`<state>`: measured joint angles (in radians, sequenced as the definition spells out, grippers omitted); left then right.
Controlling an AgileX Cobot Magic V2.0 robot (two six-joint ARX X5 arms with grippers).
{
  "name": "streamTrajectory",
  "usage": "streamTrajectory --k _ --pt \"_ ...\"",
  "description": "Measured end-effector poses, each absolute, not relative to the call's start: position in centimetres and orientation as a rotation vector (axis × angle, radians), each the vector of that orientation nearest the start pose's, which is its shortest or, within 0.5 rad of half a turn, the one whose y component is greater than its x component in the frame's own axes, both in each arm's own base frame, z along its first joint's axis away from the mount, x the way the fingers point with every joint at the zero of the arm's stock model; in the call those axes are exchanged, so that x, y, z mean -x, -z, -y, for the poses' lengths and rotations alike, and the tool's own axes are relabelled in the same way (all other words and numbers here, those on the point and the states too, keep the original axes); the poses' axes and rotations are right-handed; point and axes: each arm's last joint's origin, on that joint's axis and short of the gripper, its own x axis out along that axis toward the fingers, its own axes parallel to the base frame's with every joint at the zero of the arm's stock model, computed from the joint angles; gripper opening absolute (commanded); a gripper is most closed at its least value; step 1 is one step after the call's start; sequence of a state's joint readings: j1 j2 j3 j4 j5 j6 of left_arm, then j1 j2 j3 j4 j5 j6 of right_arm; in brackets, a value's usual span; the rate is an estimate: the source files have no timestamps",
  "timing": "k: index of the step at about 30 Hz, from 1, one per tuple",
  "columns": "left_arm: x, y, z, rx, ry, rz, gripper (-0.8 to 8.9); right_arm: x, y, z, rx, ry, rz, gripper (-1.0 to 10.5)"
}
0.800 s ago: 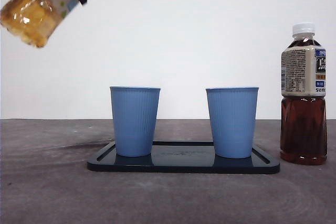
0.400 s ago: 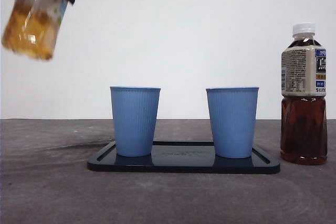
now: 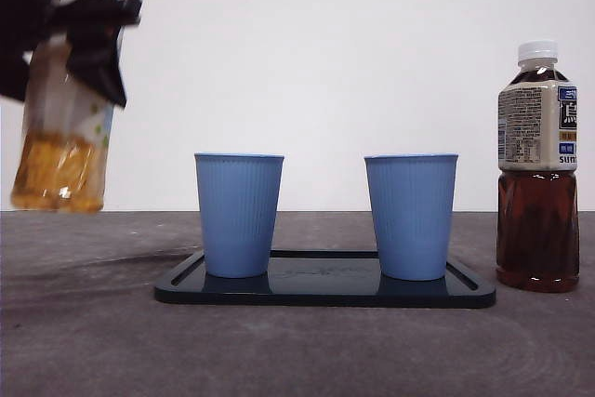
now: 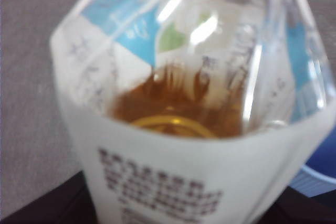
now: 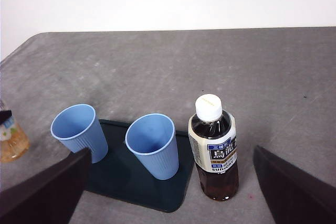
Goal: Pour the drink into the cup
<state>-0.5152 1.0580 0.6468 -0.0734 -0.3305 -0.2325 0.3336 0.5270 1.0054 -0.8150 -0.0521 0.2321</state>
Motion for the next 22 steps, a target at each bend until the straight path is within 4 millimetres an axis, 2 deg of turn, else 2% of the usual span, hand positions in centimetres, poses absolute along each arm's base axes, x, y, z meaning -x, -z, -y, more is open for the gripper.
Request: streamTrajectory --k 8,22 --pt "-20.0 -21.7 9.5 0.091 0.104 -0.377 2.79 -6.8 -37.0 -2.5 -0.180 -0.341 -0.378 4.9" --pt "-23.1 -17.7 10.9 0.100 0.136 -0.389 2.79 -6.8 -36.9 -2.5 -0.178 -0.340 -0.391 4.9"
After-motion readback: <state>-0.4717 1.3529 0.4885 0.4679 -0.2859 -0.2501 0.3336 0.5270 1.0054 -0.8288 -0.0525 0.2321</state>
